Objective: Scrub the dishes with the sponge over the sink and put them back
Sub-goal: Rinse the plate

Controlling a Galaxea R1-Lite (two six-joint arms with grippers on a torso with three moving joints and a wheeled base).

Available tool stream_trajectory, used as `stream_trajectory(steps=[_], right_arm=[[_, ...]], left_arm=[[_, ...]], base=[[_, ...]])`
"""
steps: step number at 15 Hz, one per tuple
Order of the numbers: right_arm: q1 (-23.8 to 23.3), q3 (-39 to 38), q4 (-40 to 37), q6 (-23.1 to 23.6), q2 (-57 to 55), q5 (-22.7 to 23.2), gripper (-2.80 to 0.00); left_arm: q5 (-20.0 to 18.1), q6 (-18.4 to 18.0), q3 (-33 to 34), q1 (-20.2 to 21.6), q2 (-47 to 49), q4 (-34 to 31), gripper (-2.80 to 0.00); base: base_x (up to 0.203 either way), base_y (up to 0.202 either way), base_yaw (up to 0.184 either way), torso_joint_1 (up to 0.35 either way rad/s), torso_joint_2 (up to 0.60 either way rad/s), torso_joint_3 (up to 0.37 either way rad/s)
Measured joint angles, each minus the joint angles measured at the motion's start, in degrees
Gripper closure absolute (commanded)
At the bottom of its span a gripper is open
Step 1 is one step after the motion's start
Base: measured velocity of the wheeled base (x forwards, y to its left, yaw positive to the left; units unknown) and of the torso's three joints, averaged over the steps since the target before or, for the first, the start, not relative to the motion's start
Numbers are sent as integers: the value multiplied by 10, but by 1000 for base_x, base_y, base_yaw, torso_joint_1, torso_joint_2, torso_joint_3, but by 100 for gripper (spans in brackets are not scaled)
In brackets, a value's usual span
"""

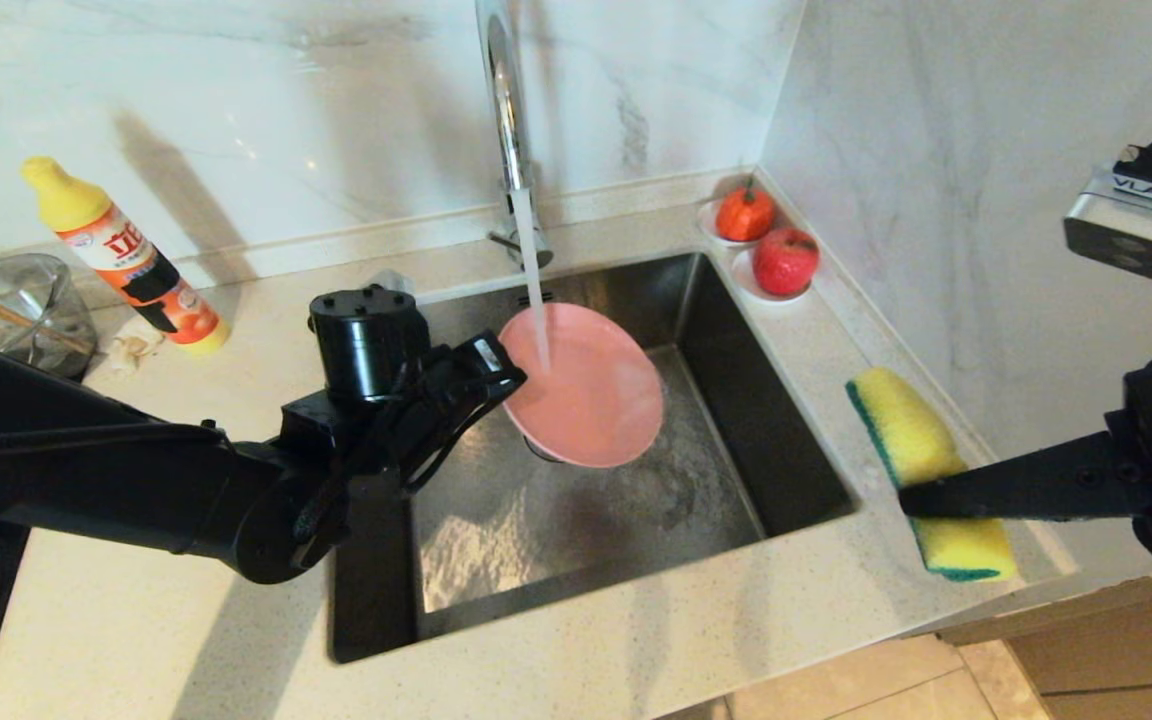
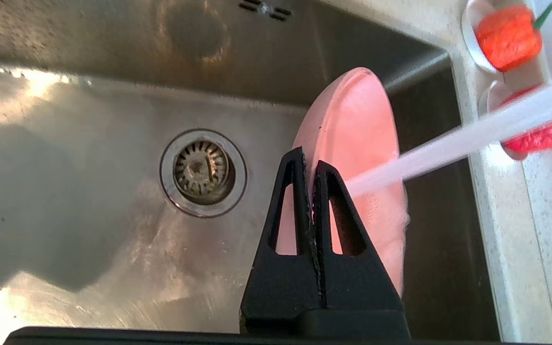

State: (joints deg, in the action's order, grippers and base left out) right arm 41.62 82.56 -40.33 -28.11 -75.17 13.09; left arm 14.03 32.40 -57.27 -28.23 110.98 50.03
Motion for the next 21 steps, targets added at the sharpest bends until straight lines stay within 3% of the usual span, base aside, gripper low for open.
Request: stream_trajectory(steps=[7, 10, 16, 21], right_arm=[[4, -19, 3, -1, 6, 2, 0], [4, -24, 2, -1, 11, 2, 0], [5, -38, 3, -1, 17, 2, 0], [8, -37, 3, -1, 17, 1, 0]], left_arm=[[5, -25, 1, 16, -35, 24, 0], [3, -81, 13, 16, -46, 78, 0], [0, -158, 74, 20, -53, 156, 0], [-55, -167, 153, 22, -74, 154, 0]], base=[[0, 0, 0, 0, 0, 0], [0, 0, 0, 0, 0, 0], [0, 0, 0, 0, 0, 0], [0, 0, 0, 0, 0, 0]])
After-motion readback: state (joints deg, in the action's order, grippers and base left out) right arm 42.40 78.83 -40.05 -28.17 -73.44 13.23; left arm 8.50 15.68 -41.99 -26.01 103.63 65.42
